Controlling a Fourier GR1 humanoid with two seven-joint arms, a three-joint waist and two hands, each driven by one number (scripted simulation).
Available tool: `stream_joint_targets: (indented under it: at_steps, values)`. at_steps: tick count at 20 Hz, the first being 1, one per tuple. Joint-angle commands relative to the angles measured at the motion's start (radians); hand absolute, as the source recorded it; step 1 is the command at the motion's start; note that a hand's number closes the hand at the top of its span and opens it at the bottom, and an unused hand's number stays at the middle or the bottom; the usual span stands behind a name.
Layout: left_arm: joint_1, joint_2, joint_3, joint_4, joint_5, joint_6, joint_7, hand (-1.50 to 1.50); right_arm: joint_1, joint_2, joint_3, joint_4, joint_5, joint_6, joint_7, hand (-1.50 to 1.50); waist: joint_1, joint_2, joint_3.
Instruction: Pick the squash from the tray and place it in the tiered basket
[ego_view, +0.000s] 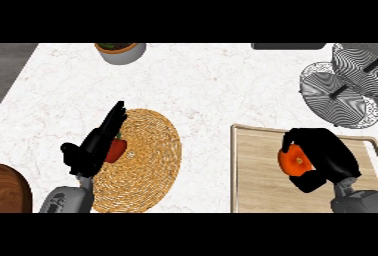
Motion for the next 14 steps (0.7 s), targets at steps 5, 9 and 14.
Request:
stream_joint_targets:
  at_steps: [5,9,14]
  values:
    - [0.026,-0.029,-0.013,-0.071,-0.017,0.022,0.049,0.0,0.061,-0.173,-0.259,0.151,-0.081,-0.056,-0.203,1.5,-0.014,0.003,0.004]
    - [0.038,0.003,0.033,-0.056,0.005,0.011,0.013,0.0,0.091,-0.331,-0.481,0.365,-0.146,-0.037,-0.226,1.5,-0.049,0.019,0.013]
    - [0.046,-0.01,0.007,-0.051,0.008,-0.016,-0.004,0.0,0.05,-0.48,-0.67,0.637,-0.237,-0.087,-0.422,1.5,-0.006,0.017,0.012]
